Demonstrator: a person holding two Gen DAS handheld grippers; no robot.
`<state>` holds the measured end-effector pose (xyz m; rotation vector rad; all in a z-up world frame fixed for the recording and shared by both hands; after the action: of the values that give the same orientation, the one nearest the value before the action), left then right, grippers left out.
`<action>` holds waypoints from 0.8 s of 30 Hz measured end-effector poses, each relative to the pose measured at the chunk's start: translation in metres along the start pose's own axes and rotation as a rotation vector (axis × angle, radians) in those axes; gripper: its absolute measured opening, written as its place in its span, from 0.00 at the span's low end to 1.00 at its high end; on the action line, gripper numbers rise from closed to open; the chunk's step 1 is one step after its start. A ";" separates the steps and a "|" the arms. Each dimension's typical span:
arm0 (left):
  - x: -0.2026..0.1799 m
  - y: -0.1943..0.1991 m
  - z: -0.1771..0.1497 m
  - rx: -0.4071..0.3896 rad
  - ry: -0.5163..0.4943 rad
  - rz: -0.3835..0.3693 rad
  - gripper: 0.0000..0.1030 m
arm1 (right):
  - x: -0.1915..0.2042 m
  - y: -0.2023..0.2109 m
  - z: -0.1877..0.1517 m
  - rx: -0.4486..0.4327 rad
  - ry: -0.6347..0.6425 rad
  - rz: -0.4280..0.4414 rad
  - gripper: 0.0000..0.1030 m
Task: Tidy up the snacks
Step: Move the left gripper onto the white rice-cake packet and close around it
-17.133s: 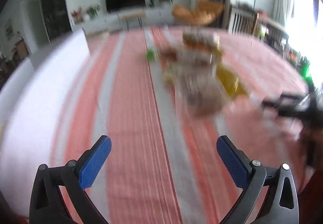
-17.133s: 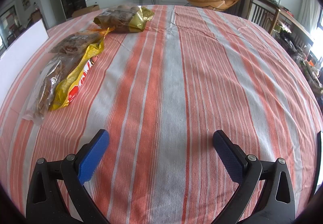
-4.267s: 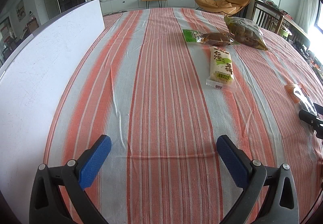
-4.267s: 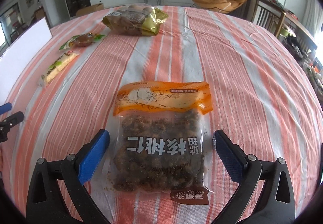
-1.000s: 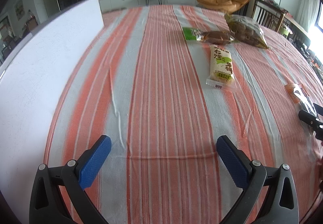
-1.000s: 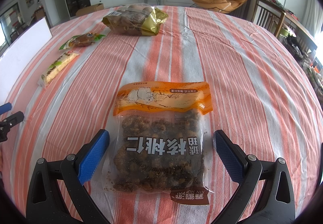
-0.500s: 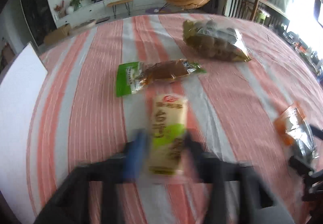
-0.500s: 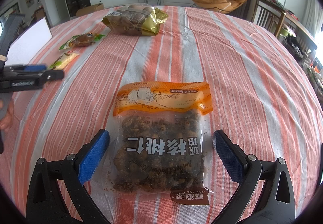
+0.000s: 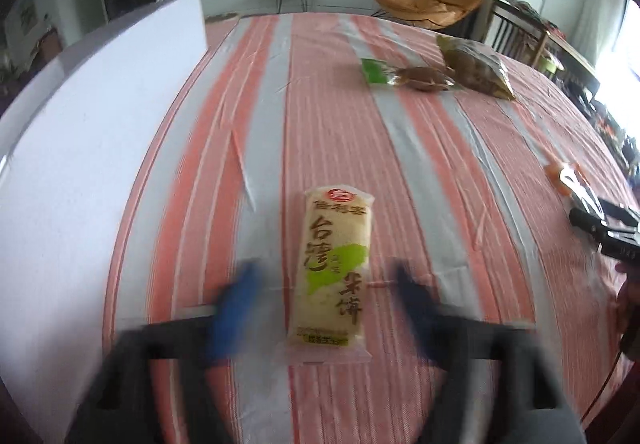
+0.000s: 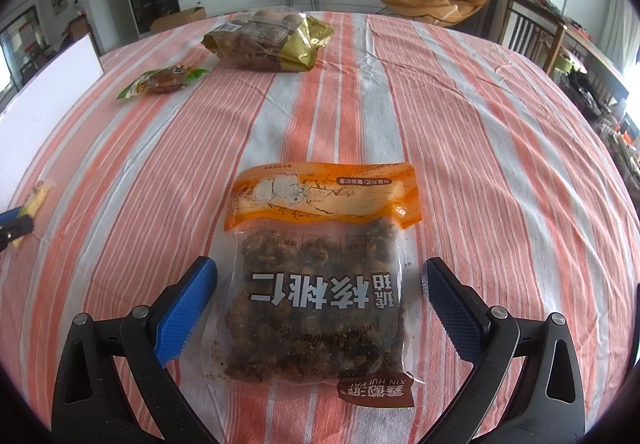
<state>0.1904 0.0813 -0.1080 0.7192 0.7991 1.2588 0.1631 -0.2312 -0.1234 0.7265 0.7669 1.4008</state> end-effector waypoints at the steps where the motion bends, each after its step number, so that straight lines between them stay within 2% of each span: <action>1: -0.001 -0.002 0.000 -0.001 0.006 -0.007 0.93 | 0.000 0.000 0.000 0.000 0.000 0.000 1.00; 2: -0.004 -0.003 -0.003 -0.005 0.000 -0.009 0.94 | 0.001 -0.001 0.000 0.000 0.000 0.000 1.00; 5: -0.017 -0.008 -0.005 -0.041 -0.090 0.061 0.99 | 0.001 -0.001 0.000 0.000 0.000 0.000 1.00; 8: -0.016 -0.010 -0.003 -0.034 -0.079 0.040 1.00 | 0.001 -0.001 0.000 0.000 0.000 0.000 1.00; 24: -0.015 -0.008 -0.004 -0.035 -0.079 0.041 1.00 | 0.000 -0.001 0.000 0.000 0.000 0.000 1.00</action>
<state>0.1892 0.0658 -0.1152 0.7555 0.6996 1.2704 0.1635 -0.2309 -0.1242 0.7265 0.7673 1.4010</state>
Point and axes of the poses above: each gripper's, at about its wrist camera, not at the fingertips, and y roughly against the way its jaws point, x to its left, z to its top, the point moved 2 cm from there along -y, roughly the way its jaws point, and after that the axes turned 1 degree about -z, right-handed, at the moved point
